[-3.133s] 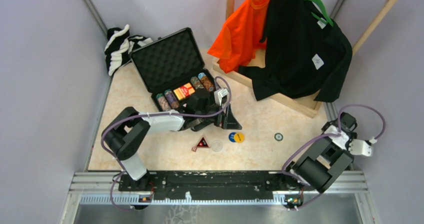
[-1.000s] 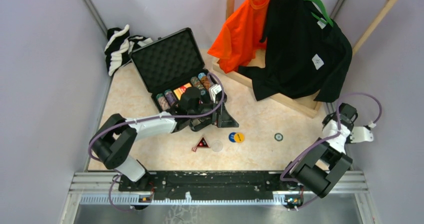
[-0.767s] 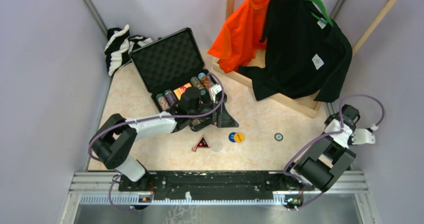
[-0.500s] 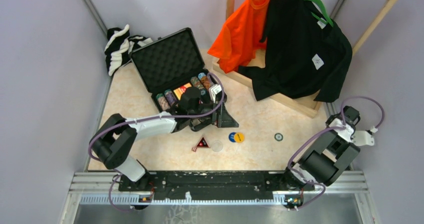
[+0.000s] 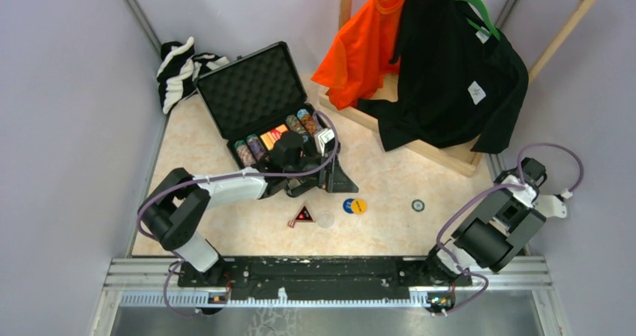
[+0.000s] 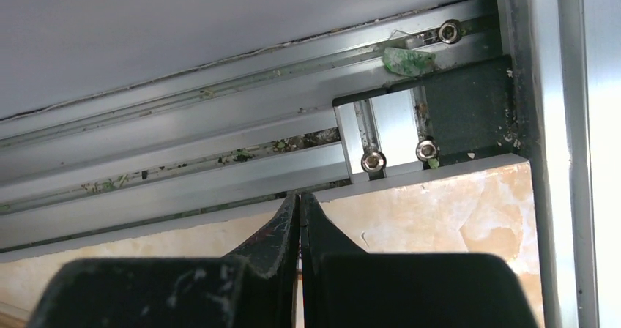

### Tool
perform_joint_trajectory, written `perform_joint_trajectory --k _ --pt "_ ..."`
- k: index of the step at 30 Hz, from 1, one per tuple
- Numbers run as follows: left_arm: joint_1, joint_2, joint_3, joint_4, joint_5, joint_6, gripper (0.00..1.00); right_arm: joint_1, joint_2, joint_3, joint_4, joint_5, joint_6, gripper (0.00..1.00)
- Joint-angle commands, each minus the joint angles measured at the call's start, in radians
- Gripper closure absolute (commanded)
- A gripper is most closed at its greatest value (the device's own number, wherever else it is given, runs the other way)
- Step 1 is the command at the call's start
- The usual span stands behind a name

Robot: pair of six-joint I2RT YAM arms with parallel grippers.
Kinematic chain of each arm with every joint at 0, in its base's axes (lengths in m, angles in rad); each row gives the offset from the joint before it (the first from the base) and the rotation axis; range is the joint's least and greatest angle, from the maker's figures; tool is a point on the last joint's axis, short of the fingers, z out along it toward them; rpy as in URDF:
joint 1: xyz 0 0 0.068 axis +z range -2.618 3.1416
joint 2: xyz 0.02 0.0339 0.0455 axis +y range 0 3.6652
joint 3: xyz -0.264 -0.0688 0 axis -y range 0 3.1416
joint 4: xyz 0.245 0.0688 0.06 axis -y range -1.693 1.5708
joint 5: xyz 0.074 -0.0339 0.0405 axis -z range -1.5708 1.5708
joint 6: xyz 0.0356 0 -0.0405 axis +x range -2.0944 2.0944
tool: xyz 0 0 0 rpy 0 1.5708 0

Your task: Pack up texas hold em set

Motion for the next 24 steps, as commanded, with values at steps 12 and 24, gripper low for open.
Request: perform_joint_trajectory --k 12,24 --pt "0.013 0.022 0.015 0.011 0.028 0.014 0.01 -0.009 0.07 0.051 0.06 -0.073 -0.066 0.98" --pt "0.014 0.017 0.011 0.03 0.042 -0.011 0.01 0.102 0.047 0.014 0.018 -0.01 -0.065 0.98"
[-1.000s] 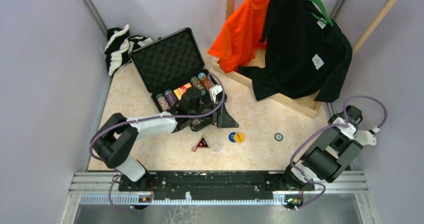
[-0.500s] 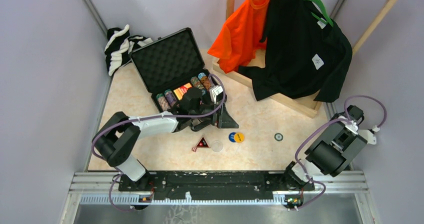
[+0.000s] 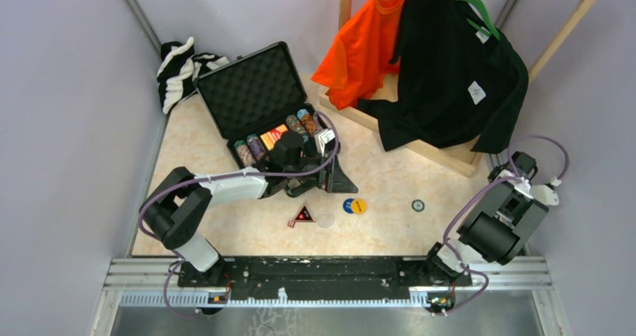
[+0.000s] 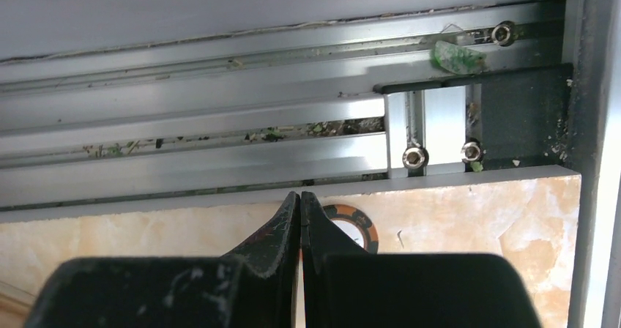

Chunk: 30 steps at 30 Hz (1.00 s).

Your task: Pack up texas hold em set

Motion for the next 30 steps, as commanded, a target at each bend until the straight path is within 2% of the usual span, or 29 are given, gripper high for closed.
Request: perform_joint_trajectory --k 1,12,13,14,17,18,26,30 --pt "0.008 0.001 0.009 0.031 0.027 -0.009 0.01 0.034 -0.035 -0.013 -0.035 -0.006 0.011 0.98" --pt "0.007 -0.016 -0.004 0.05 0.036 -0.037 0.01 0.053 -0.213 -0.11 -0.048 -0.058 0.005 0.97" --pt "0.006 -0.018 -0.005 0.05 0.033 -0.037 0.01 0.053 -0.238 -0.114 -0.044 -0.052 -0.008 0.94" --pt "0.006 -0.019 -0.007 0.05 0.031 -0.034 0.01 0.053 -0.264 -0.113 -0.045 -0.045 -0.017 0.85" --pt "0.006 -0.02 -0.004 0.051 0.033 -0.037 0.01 0.053 -0.311 -0.101 -0.08 -0.031 -0.02 0.46" --pt "0.006 -0.019 -0.006 0.054 0.036 -0.041 0.01 0.054 -0.318 -0.097 -0.089 -0.035 -0.018 0.42" --pt "0.007 -0.021 -0.008 0.059 0.038 -0.044 0.01 0.035 -0.263 -0.087 -0.13 -0.113 0.009 0.32" --pt "0.006 -0.02 -0.01 0.06 0.038 -0.043 0.01 0.001 -0.219 -0.098 -0.112 -0.11 0.0 0.31"
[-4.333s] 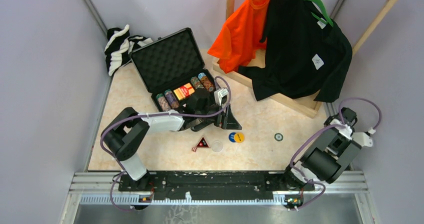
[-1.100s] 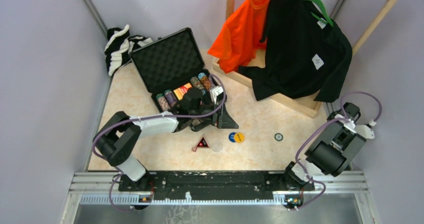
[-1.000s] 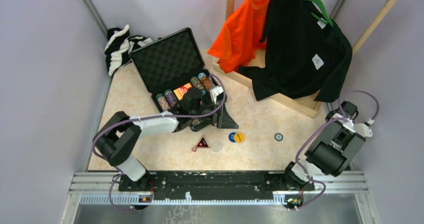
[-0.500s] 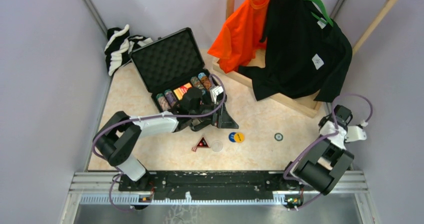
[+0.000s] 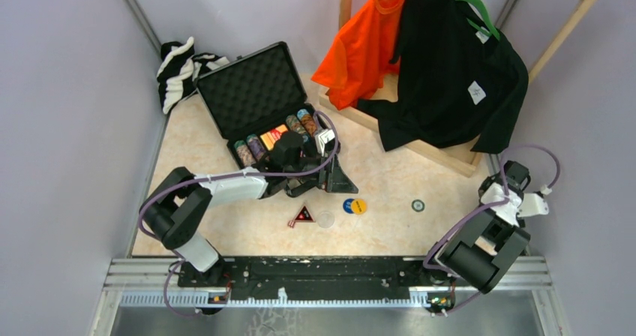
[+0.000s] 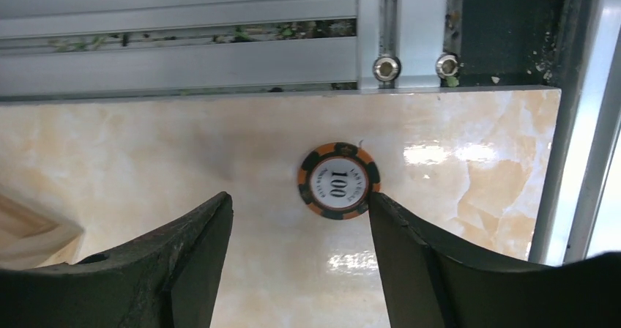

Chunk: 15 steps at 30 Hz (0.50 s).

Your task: Pack up texas hold em set

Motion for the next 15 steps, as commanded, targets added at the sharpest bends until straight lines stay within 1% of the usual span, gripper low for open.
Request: perform_joint_trajectory --k 1,4,12,15 --pt "0.006 -0.019 -0.007 0.044 0.016 0.001 0.01 -0.039 0.032 0.018 0.011 -0.004 0.004 0.31" --pt "0.006 -0.015 -0.005 0.044 0.019 0.001 0.01 -0.059 0.04 0.006 0.045 -0.005 0.002 0.3" --pt "0.007 -0.005 0.0 0.044 0.021 0.002 0.01 -0.074 0.119 0.009 0.05 -0.028 0.014 0.3" --pt "0.006 -0.005 -0.001 0.044 0.023 0.001 0.01 -0.075 0.128 0.007 0.05 -0.04 0.013 0.33"
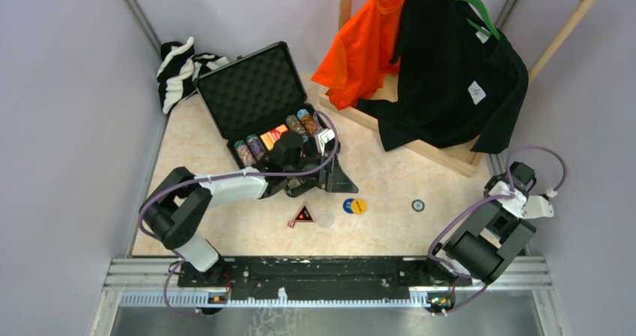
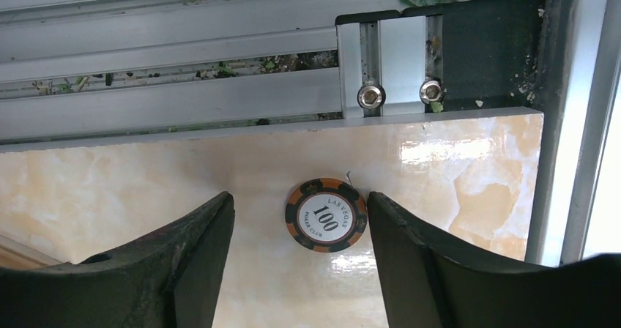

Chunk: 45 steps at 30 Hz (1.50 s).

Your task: Pack up texas hold em set

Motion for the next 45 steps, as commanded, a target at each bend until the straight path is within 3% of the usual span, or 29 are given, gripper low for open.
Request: perform_joint_trajectory --k 1,20,26,30,45 --pt "0.006 -0.005 0.0 0.037 0.022 -0.001 0.01 -0.013 0.04 -0.012 0.018 -0.041 0.015 0.35" --pt "0.007 -0.004 -0.01 0.071 0.042 -0.034 0.02 0.106 -0.024 -0.073 -0.049 -0.011 0.021 0.36" --pt "0.006 -0.003 -0.016 0.092 0.058 -0.055 0.02 0.108 -0.048 -0.094 -0.049 0.002 0.015 0.44" --pt "0.006 -0.011 -0.018 0.091 0.054 -0.052 0.02 0.107 -0.026 -0.084 -0.053 -0.001 0.021 0.54" --pt "0.006 0.001 -0.017 0.105 0.067 -0.067 0.02 0.118 -0.096 -0.086 -0.059 -0.036 0.004 0.58"
